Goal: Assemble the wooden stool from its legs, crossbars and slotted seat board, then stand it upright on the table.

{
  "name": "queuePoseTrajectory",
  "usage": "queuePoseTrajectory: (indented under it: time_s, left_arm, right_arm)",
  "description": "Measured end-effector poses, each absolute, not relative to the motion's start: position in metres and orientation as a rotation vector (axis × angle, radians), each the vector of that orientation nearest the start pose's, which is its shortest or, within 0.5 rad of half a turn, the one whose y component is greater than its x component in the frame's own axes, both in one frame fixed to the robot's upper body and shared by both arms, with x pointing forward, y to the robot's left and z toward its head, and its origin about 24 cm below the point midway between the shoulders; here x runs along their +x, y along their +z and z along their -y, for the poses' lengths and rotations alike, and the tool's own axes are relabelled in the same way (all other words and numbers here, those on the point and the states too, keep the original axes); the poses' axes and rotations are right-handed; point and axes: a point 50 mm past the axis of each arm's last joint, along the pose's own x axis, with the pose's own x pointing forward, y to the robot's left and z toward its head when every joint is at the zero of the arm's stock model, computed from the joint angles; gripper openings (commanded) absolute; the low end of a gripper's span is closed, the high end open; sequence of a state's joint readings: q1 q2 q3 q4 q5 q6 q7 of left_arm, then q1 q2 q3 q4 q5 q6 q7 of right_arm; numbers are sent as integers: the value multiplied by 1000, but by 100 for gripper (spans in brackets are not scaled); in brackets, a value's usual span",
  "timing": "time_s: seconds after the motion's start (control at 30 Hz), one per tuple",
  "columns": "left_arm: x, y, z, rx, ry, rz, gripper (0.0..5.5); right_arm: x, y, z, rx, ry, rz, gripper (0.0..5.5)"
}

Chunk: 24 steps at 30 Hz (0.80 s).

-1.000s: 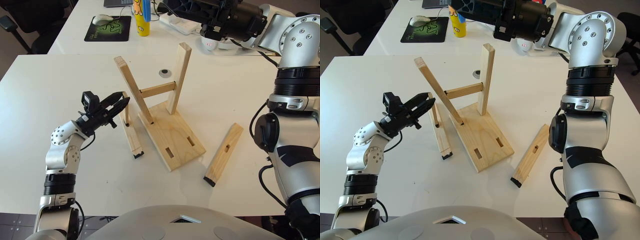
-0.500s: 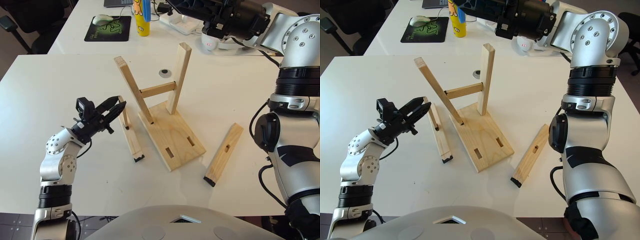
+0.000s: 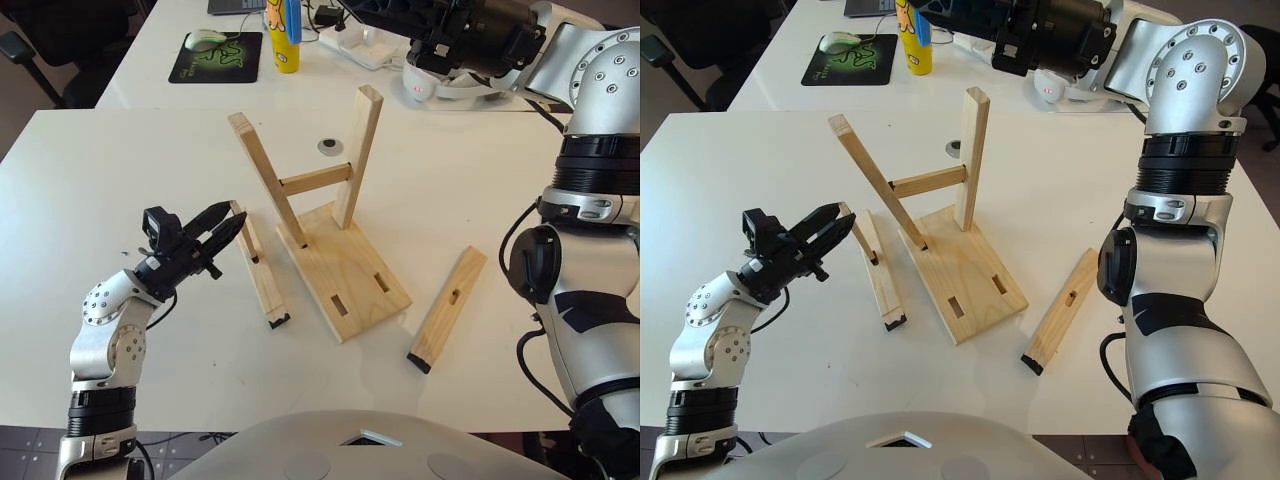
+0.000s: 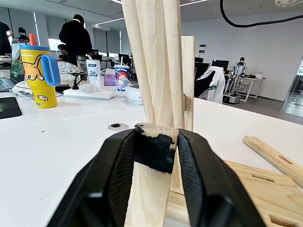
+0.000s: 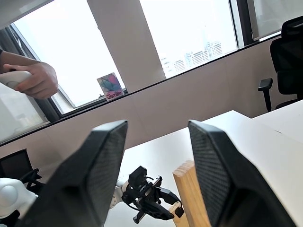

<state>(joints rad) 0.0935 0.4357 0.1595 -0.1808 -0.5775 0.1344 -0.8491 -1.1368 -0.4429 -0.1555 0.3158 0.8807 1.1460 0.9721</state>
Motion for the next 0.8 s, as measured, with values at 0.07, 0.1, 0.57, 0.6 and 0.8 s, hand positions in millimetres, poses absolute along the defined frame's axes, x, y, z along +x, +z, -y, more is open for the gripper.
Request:
queuePoseTrajectory:
  time_s: [0.07,0.1,0.57,0.6,0.8]
  left_arm:
    - [217,88,-214,-108,-775,61,133]
    - [215,88,-214,-106,-777,60,133]
    - [193,90,-213,-61,-871,8,133]
    - [191,89,-214,-60,-876,-7,133]
    - [190,89,-223,-51,-889,-29,133]
  right_arm:
    - [328,293,125,443,1452,-110,238]
    - [328,294,126,445,1449,-106,238]
    - [323,295,131,458,1426,-76,238]
    - [323,296,131,458,1424,-74,238]
    - [323,293,131,466,1414,-73,238]
